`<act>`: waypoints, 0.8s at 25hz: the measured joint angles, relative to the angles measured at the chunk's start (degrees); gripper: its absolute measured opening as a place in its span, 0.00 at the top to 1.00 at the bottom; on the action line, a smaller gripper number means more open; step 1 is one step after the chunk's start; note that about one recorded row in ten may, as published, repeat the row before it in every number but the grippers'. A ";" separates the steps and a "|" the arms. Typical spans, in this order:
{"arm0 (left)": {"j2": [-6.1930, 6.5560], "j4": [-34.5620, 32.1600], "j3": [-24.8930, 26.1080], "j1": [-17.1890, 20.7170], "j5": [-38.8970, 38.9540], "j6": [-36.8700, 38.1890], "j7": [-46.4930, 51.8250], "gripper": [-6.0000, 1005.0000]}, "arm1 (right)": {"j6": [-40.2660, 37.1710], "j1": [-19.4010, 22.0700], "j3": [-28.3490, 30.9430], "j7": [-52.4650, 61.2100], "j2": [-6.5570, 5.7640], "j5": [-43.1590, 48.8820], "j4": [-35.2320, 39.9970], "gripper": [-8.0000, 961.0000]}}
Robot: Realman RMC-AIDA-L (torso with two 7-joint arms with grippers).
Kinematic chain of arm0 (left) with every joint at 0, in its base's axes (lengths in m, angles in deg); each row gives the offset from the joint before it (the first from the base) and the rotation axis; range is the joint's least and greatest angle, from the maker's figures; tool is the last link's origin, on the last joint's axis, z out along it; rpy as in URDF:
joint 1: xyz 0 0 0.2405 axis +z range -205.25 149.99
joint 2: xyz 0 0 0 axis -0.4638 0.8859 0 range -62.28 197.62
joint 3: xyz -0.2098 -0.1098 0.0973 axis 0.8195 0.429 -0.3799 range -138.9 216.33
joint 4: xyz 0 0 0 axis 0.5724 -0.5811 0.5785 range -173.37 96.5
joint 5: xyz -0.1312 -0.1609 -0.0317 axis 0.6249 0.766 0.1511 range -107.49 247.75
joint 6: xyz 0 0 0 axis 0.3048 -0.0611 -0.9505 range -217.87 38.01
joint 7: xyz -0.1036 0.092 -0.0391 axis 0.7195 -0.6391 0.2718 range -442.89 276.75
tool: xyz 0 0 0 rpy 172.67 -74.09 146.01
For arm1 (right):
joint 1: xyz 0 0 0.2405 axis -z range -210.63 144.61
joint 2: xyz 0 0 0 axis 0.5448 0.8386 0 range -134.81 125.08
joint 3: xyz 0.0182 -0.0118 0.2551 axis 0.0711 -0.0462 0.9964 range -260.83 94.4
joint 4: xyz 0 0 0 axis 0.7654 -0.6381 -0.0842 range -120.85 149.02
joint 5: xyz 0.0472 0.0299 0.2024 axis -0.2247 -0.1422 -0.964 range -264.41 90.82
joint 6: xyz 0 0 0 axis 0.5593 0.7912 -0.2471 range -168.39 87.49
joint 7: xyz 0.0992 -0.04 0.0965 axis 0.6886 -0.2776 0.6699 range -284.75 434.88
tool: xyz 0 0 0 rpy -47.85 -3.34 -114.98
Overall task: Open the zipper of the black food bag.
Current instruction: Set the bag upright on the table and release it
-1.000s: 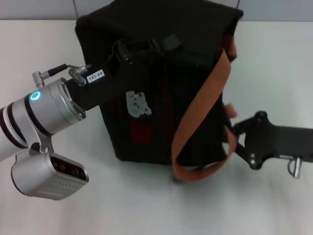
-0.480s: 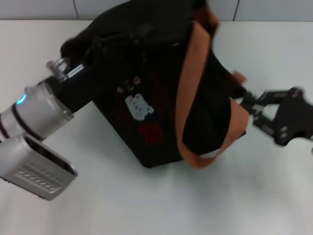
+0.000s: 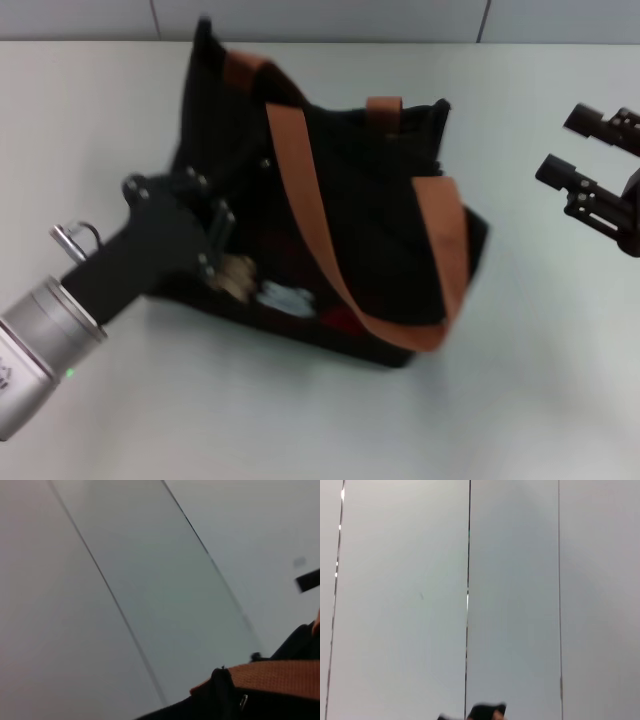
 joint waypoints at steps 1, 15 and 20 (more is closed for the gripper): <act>-0.02 -0.13 -1.06 0.26 -0.07 -0.07 3.12 0.90 | -0.26 -0.09 0.04 -0.14 -0.03 -0.48 -0.45 0.51; 0.00 -8.69 -12.85 0.52 0.24 -3.81 26.26 0.82 | -2.38 -0.49 0.74 -0.97 -0.18 -1.13 -2.89 0.35; 0.42 -8.38 -10.17 0.89 0.20 -3.23 27.29 0.63 | -5.07 -0.58 3.28 -1.92 -0.21 -1.15 -5.34 0.34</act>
